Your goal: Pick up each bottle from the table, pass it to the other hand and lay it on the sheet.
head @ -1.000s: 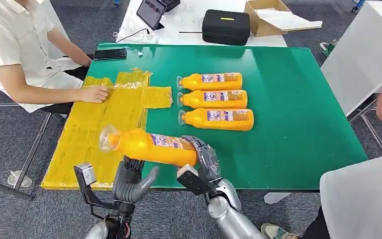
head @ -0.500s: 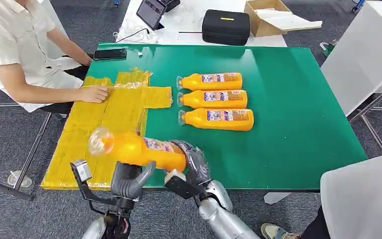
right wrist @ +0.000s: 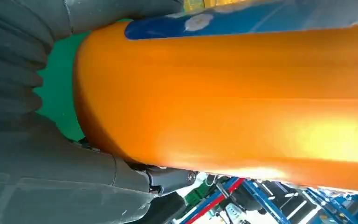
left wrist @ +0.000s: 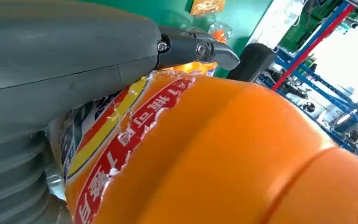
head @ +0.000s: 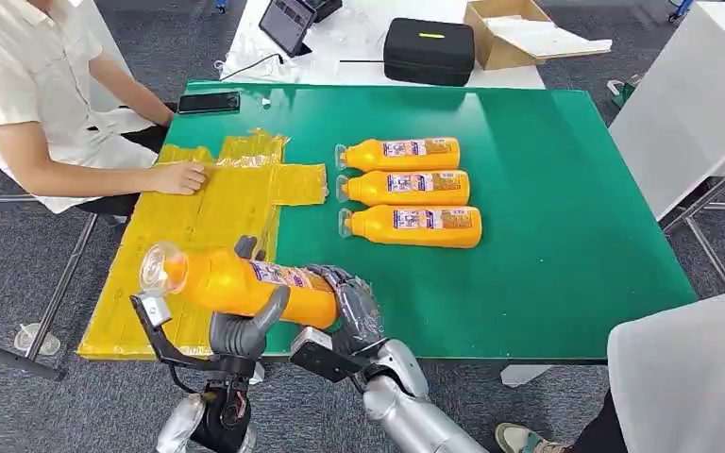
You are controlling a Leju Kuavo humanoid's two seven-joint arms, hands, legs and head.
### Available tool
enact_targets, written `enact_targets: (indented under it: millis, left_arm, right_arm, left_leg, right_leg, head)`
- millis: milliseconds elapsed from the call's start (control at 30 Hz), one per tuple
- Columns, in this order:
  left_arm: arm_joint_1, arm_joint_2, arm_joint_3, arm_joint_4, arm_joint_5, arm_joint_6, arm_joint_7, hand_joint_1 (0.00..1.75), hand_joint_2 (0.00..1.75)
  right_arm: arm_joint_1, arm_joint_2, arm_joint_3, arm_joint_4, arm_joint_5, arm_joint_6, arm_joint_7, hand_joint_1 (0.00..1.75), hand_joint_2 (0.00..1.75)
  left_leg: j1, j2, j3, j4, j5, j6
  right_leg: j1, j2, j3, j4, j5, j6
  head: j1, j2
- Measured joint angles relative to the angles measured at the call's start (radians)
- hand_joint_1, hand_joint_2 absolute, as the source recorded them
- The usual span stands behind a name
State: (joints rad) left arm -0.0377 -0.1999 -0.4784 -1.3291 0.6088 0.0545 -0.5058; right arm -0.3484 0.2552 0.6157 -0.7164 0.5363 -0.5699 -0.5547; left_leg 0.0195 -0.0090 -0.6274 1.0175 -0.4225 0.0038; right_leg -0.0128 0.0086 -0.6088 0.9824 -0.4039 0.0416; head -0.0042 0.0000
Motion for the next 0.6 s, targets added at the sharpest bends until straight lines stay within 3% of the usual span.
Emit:
enact_targets:
  millis: [400,433,467,500,533,600]
  left_arm:
    - [0.003,-0.003,0.016,0.004,0.019,-0.014,-0.024,1.75,1.75]
    - [0.002,-0.003,0.017,0.004,0.019,-0.014,-0.024,1.75,1.75]
    - [0.002,-0.003,0.018,0.005,0.019,-0.014,-0.025,1.75,1.75]
    - [0.002,-0.003,0.018,0.005,0.019,-0.014,-0.026,1.75,1.75]
    - [0.002,-0.004,0.019,0.004,0.019,-0.014,-0.026,1.75,1.75]
    - [0.003,-0.004,0.022,0.004,0.025,-0.024,-0.029,1.75,1.75]
  right_arm:
    - [-0.003,0.0,0.018,0.012,-0.037,0.027,-0.003,1.38,1.75]
    - [-0.003,0.0,0.019,0.012,-0.037,0.027,-0.003,1.34,1.75]
    - [-0.003,0.0,0.021,0.012,-0.037,0.027,-0.003,1.13,1.75]
    - [-0.003,0.001,0.021,0.012,-0.037,0.027,-0.003,0.8,1.75]
    - [-0.003,0.002,0.022,0.013,-0.038,0.027,-0.003,0.77,1.75]
    - [-0.002,0.003,0.023,0.013,-0.054,0.044,-0.004,0.89,1.75]
  left_leg:
    - [0.0,0.0,0.0,0.0,0.0,0.0]
    - [0.0,0.0,0.0,0.0,0.0,0.0]
    - [0.0,0.0,0.0,0.0,0.0,0.0]
    - [0.0,0.0,0.0,0.0,0.0,0.0]
    - [0.0,0.0,0.0,0.0,0.0,0.0]
    - [0.0,0.0,0.0,0.0,0.0,0.0]
  right_leg:
    - [0.0,0.0,0.0,0.0,0.0,0.0]
    - [0.0,0.0,0.0,0.0,0.0,0.0]
    - [0.0,0.0,0.0,0.0,0.0,0.0]
    - [0.0,0.0,0.0,0.0,0.0,0.0]
    - [0.0,0.0,0.0,0.0,0.0,0.0]
    - [0.0,0.0,0.0,0.0,0.0,0.0]
  head:
    - [0.0,0.0]
    - [0.0,0.0]
    - [0.0,0.0]
    - [0.0,0.0]
    - [0.0,0.0]
    - [0.0,0.0]
